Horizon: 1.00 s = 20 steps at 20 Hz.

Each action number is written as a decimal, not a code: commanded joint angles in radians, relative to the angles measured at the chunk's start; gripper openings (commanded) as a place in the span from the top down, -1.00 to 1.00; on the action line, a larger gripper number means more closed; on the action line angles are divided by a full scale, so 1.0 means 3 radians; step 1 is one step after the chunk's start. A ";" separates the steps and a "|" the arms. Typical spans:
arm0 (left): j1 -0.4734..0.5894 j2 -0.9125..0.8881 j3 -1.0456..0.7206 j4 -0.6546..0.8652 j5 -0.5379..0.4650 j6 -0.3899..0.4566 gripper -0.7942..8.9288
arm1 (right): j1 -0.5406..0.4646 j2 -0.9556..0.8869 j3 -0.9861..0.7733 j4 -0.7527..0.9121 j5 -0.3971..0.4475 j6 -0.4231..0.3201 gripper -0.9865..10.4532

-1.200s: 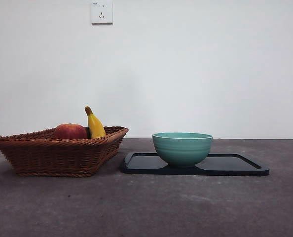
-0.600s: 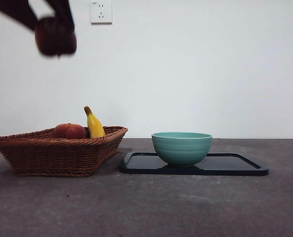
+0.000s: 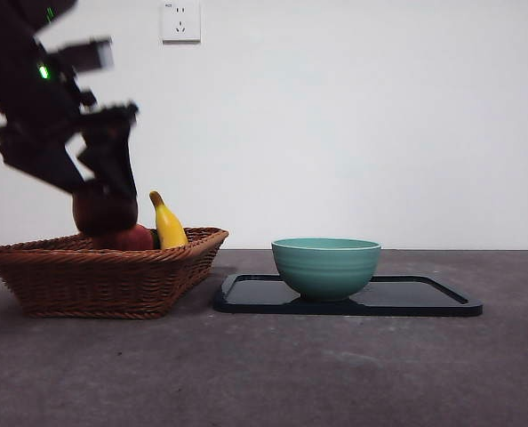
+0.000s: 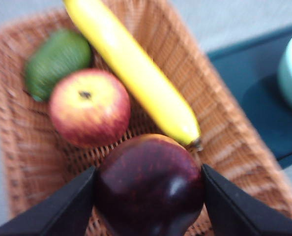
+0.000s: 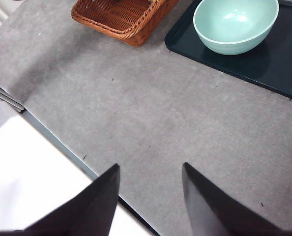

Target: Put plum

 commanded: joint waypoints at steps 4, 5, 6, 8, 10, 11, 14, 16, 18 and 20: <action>-0.0004 0.0408 0.0042 0.0221 -0.0004 0.0055 0.27 | 0.0018 0.0008 0.0029 0.0038 0.0000 -0.0011 0.47; -0.0004 0.0460 0.0042 0.0235 -0.0004 0.0081 0.27 | 0.0018 0.0008 0.0029 0.0038 0.0001 -0.0009 0.47; -0.0004 0.0509 0.0042 0.0237 -0.0005 0.0127 0.27 | 0.0018 0.0008 0.0029 0.0039 0.0001 0.0004 0.47; 0.0006 0.0580 0.0042 0.0215 -0.0004 0.0165 0.27 | 0.0018 0.0008 0.0029 0.0042 0.0003 0.0024 0.47; 0.0006 0.0590 0.0042 0.0215 -0.0004 0.0167 0.27 | 0.0018 0.0008 0.0029 0.0053 0.0004 0.0025 0.47; 0.0006 0.0589 0.0042 0.0215 -0.0005 0.0167 0.26 | 0.0018 0.0008 0.0029 0.0065 0.0004 0.0025 0.47; 0.0006 0.0589 0.0045 0.0201 -0.0004 0.0161 0.06 | 0.0018 0.0008 0.0029 0.0103 0.0003 0.0029 0.47; 0.0005 0.0587 0.0060 0.0196 -0.0004 0.0160 -0.07 | 0.0018 0.0008 0.0029 0.0127 0.0001 0.0038 0.47; 0.0005 0.0573 0.0066 0.0195 -0.0004 0.0088 -0.07 | 0.0018 0.0008 0.0029 0.0128 0.0003 0.0041 0.47; 0.0005 0.0509 0.0066 0.0189 -0.0005 0.0053 -0.07 | 0.0018 0.0008 0.0029 0.0128 0.0003 0.0041 0.47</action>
